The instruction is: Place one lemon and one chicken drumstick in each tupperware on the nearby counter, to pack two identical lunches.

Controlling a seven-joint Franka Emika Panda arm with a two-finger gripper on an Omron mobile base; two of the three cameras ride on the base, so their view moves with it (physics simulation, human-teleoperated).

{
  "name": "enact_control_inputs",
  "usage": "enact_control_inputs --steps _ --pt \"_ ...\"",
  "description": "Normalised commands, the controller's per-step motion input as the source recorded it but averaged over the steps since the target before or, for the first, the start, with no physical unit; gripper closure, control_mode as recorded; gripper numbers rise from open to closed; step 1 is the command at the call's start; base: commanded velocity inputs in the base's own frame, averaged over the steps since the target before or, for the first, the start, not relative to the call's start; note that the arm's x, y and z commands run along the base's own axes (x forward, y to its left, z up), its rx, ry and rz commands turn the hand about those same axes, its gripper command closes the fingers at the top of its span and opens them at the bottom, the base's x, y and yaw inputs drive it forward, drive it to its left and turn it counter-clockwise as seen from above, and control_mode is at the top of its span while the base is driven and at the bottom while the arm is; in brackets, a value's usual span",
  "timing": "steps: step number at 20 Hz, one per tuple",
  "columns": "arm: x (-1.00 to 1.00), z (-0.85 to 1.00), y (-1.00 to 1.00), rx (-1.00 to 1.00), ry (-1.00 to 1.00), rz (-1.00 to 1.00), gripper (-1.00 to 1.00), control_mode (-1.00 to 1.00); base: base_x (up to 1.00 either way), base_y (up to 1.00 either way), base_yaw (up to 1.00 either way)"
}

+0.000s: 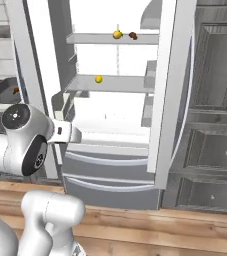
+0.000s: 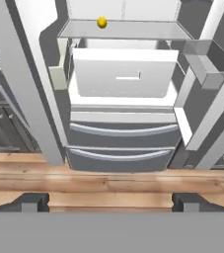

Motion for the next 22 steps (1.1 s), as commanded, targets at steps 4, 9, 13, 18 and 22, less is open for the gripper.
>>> enact_control_inputs --steps 4,9,13,18,22 --pt "0.00 0.00 0.00 0.00 0.00 0.00 -1.00 1.00 0.32 -0.31 0.00" --pt "0.00 0.00 0.00 0.00 0.00 0.00 -1.00 1.00 0.42 -0.43 0.00" --pt "0.00 0.00 0.00 0.00 0.00 0.00 -1.00 1.00 0.62 -0.37 0.00" --pt "0.00 0.00 0.00 0.00 0.00 0.00 -1.00 1.00 0.69 0.00 0.00" --pt "0.00 0.00 0.00 0.00 0.00 0.00 -1.00 1.00 0.76 0.05 0.00"
